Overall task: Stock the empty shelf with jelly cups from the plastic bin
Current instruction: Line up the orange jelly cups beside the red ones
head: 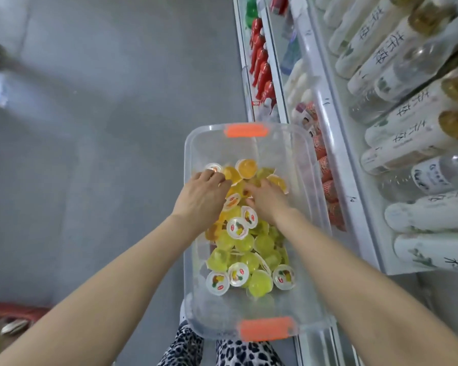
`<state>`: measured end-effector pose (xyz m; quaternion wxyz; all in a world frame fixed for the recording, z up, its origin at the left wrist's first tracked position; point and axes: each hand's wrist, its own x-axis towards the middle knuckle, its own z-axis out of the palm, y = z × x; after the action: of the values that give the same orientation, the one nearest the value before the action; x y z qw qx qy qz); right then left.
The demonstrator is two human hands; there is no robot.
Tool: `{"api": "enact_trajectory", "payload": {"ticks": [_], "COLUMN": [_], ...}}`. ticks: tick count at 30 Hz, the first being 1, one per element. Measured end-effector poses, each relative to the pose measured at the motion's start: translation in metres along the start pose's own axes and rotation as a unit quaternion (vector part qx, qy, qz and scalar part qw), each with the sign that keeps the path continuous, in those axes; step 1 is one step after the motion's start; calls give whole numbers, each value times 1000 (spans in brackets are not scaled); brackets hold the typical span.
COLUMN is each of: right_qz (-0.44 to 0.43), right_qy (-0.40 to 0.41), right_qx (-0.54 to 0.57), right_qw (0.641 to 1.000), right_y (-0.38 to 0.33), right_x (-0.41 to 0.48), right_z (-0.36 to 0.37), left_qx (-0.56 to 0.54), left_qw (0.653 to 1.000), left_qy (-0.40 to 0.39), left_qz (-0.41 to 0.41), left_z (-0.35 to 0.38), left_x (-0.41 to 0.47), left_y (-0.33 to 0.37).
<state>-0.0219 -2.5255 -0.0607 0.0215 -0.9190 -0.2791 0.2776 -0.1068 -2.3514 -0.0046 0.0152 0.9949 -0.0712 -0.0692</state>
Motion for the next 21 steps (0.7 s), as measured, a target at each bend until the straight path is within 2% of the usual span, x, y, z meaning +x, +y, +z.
{"api": "enact_trajectory", "payload": {"ticks": [4, 8, 12, 16, 21], "right_qz": [18, 19, 46, 60, 75], "right_qy": [46, 117, 126, 142, 148], "right_qx": [64, 52, 44, 95, 141], "right_qw": [997, 992, 990, 983, 976], "right_y": [-1, -1, -3, 2, 11], "right_x": [-21, -54, -75, -82, -87], "right_z": [-11, -11, -3, 7, 12], "left_qx": [-4, -54, -64, -40, -40], "left_qw": [1000, 997, 995, 991, 996], "left_qy": [-18, -45, -70, -127, -84], "left_qz": [-5, -8, 8, 17, 9], "left_z": [-3, -6, 10, 20, 21], "left_x": [6, 40, 89, 111, 106], "left_y": [5, 14, 24, 32, 32]}}
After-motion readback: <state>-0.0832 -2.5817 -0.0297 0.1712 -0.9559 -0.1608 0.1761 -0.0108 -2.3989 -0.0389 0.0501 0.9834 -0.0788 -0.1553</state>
